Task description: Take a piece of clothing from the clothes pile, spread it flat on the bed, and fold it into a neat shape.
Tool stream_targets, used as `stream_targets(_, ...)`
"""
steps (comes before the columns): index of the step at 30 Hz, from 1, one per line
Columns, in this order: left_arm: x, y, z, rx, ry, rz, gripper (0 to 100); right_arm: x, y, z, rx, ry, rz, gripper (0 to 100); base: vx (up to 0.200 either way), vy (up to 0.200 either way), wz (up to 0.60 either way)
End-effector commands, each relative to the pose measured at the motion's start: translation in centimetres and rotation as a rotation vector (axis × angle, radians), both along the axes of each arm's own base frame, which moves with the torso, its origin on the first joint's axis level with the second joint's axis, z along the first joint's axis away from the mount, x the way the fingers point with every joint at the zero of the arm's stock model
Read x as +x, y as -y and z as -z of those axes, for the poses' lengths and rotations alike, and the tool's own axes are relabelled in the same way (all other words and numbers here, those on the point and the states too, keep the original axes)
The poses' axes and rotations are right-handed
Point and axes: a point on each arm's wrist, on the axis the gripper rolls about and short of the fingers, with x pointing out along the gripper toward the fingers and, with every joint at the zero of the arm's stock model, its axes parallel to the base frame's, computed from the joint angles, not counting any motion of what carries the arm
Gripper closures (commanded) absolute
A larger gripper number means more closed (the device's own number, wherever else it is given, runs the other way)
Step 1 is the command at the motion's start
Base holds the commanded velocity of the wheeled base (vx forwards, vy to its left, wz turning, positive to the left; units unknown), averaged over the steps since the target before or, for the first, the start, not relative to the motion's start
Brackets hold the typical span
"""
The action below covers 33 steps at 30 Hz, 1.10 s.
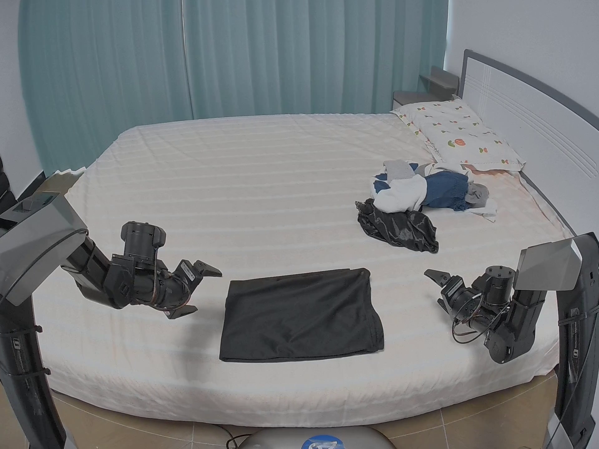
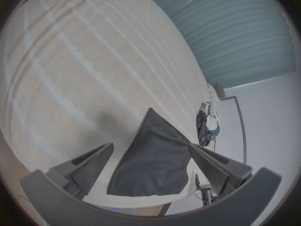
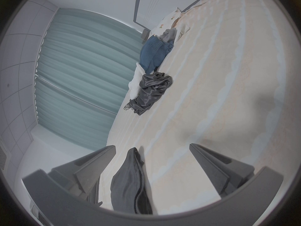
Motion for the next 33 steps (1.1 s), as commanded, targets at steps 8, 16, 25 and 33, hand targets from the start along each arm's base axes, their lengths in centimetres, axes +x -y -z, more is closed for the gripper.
stream_targets(8,5.1,2.0,3.8,0.214,0.129,0.068,0,-0.4,-0.2,0.8,-0.006,-0.022,-0.008,0,0.0,0.0,0.0)
stream_targets(16,6.8,3.1,5.2,0.244,0.165,0.113,0,-0.5,-0.3,0.9,-0.016,-0.023,-0.013,0,0.0,0.0,0.0)
stream_targets(25,7.6,3.9,5.8,0.23,0.173,0.121,0,-0.5,-0.3,1.3,-0.038,-0.027,-0.022,0,0.0,0.0,0.0)
stream_targets(33,8.0,4.3,6.3,0.224,0.167,0.104,100,-0.6,-0.4,1.3,-0.041,-0.028,-0.024,0,0.0,0.0,0.0)
